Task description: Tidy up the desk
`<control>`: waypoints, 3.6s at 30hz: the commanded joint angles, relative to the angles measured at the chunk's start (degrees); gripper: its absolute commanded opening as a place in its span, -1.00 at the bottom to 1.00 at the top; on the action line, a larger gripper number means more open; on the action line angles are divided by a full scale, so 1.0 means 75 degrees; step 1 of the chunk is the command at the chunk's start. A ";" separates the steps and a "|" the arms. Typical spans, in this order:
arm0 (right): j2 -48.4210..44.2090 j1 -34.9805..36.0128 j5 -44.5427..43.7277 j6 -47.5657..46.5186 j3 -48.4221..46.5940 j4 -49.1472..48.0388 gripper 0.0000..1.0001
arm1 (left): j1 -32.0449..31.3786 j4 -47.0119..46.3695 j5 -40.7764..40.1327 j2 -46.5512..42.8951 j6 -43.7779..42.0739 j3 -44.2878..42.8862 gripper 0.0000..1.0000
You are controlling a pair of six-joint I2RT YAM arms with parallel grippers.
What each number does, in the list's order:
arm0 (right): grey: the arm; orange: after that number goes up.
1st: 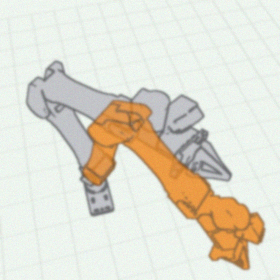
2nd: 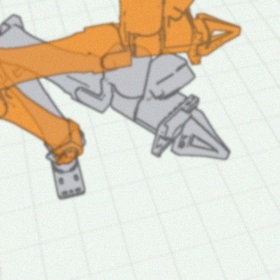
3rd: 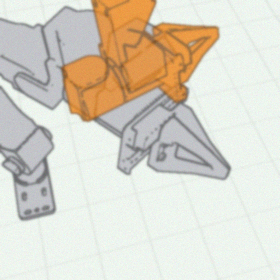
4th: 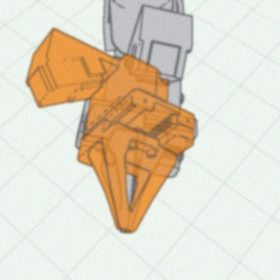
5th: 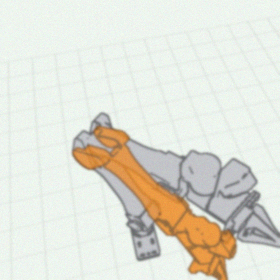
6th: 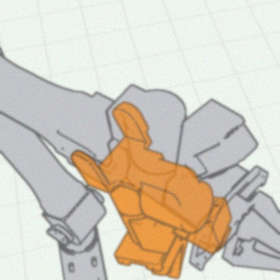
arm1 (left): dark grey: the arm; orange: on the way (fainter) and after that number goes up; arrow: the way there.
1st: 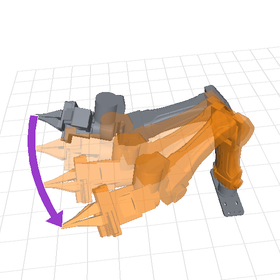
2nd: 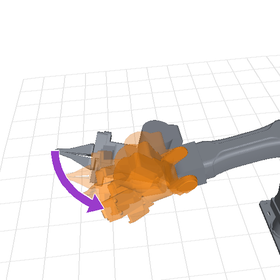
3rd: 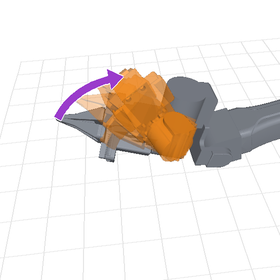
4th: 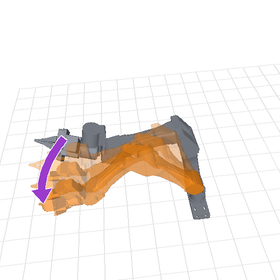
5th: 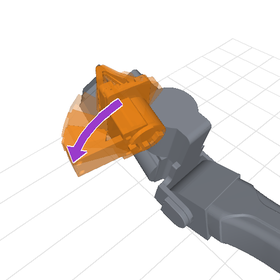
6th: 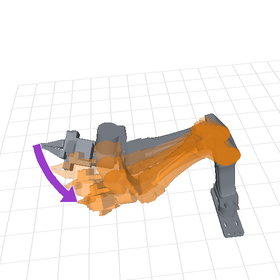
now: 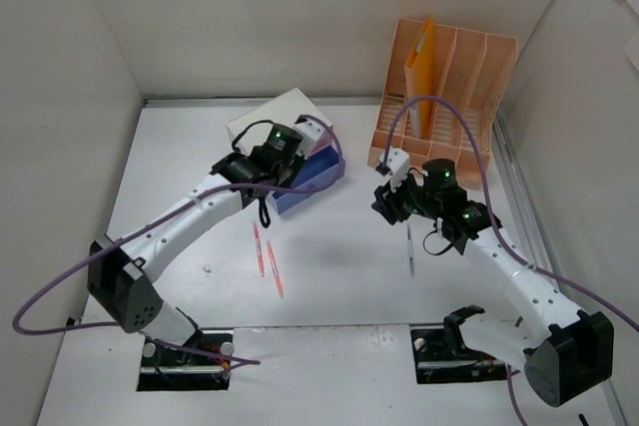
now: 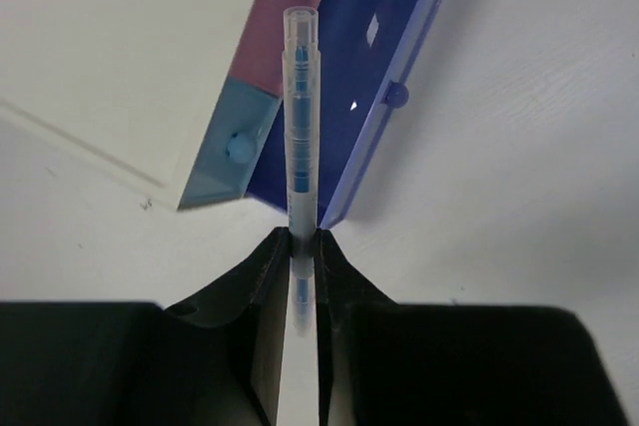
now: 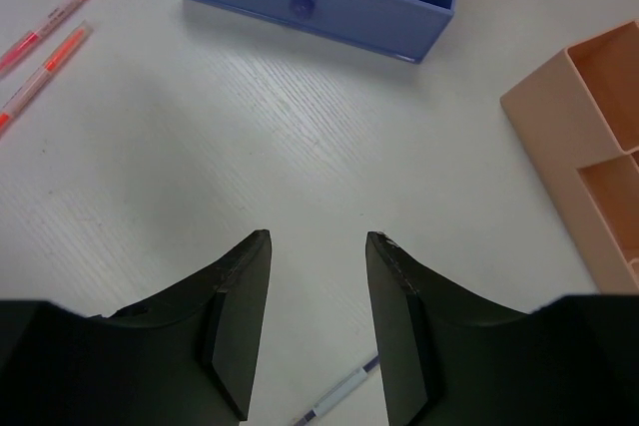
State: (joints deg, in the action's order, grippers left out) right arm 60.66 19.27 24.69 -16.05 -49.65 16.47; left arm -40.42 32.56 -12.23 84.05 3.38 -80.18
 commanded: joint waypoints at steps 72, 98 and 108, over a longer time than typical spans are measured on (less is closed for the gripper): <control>0.5492 -0.0472 -0.3267 -0.0602 -0.1595 0.3266 -0.09 | 0.0749 -0.0813 0.0857 -0.5593 0.6123 0.4245 0.99; 0.4508 -0.0448 0.1475 -0.0851 -0.4979 0.4086 -1.00 | 0.0820 -0.0228 0.0271 -0.6087 0.7777 0.5383 0.99; 0.5422 0.0534 0.3282 0.1730 -0.6562 0.0703 -1.00 | 0.0820 0.0100 0.0283 -0.5886 0.7601 0.5206 0.99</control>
State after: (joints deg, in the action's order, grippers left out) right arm 99.42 19.05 42.89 -9.50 -95.70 34.33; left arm -34.70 33.28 -9.50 40.32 61.49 -37.87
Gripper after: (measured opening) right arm 0.115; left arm 0.996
